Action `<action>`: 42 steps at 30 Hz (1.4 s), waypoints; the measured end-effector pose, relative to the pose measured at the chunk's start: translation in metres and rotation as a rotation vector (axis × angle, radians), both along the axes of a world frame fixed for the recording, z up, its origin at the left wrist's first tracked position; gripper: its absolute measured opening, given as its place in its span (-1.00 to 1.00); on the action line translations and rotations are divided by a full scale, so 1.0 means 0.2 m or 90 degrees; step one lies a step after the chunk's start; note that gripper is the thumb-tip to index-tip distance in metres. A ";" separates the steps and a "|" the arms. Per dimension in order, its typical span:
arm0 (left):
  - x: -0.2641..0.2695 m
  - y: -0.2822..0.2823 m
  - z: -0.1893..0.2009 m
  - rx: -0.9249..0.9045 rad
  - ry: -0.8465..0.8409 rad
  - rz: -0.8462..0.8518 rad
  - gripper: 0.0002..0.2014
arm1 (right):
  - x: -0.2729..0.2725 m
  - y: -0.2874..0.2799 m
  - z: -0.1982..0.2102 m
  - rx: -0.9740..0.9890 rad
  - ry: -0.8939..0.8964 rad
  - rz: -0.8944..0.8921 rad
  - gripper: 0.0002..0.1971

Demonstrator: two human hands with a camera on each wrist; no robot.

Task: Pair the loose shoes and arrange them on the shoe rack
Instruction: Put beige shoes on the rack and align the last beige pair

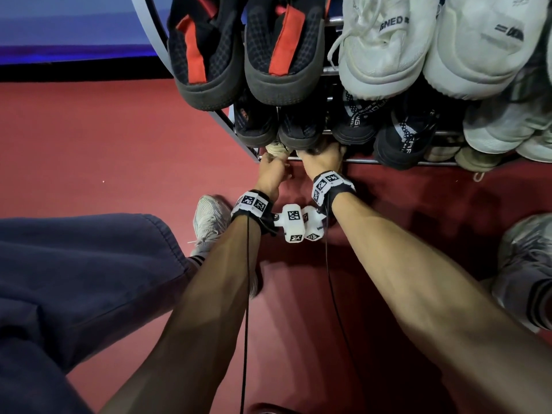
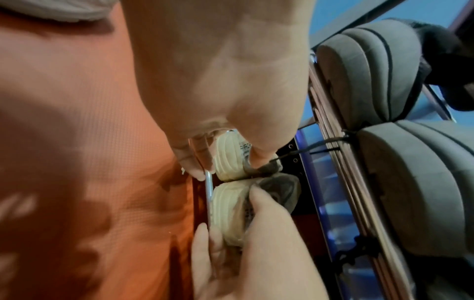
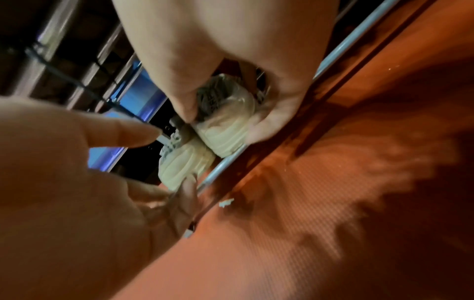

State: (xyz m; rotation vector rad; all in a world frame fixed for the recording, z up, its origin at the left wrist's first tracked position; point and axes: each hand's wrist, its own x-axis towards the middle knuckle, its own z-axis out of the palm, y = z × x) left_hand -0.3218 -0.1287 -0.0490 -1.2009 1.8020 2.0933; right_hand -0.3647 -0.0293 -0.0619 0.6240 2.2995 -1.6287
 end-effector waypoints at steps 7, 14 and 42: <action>-0.04 -0.07 -0.03 0.072 -0.018 0.139 -0.89 | -0.05 0.04 -0.01 -0.250 -0.154 0.008 -0.61; -0.07 -0.05 -0.03 0.047 -0.029 0.167 -0.81 | 0.00 0.09 -0.05 -0.270 -0.090 0.041 -0.71; -0.04 -0.04 -0.02 -0.042 -0.080 0.138 -0.73 | 0.06 0.05 -0.05 -0.073 -0.013 0.162 -0.68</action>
